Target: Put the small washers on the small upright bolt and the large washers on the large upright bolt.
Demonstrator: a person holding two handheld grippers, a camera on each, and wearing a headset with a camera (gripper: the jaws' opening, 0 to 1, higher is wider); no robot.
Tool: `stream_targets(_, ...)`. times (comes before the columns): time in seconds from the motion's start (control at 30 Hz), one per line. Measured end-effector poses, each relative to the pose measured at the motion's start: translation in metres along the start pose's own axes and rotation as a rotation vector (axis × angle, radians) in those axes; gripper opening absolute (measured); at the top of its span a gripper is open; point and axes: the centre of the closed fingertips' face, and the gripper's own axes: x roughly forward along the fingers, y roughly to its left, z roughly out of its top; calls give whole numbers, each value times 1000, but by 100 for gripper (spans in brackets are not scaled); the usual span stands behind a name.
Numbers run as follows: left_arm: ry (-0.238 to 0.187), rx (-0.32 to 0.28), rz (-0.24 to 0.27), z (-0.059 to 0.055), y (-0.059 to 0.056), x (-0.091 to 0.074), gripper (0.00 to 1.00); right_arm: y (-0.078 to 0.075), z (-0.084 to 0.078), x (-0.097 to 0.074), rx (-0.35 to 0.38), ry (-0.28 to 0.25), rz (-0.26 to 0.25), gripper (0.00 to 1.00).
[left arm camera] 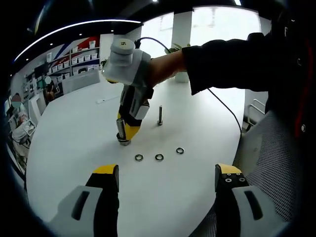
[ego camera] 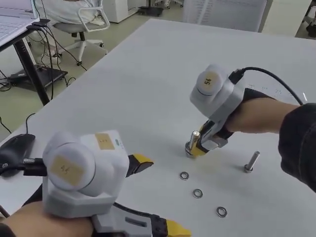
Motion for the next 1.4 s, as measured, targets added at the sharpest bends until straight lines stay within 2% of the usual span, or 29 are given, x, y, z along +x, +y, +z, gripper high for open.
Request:
stream_targets(0.73, 4, -1, -7, -1, -1, 0, 79, 0, -4, 6, -13, 10, -2, 26)
stream_targets(1.4, 2, 8, -17, 0, -4, 1, 79, 4, -16, -9, 14, 17, -16, 27)
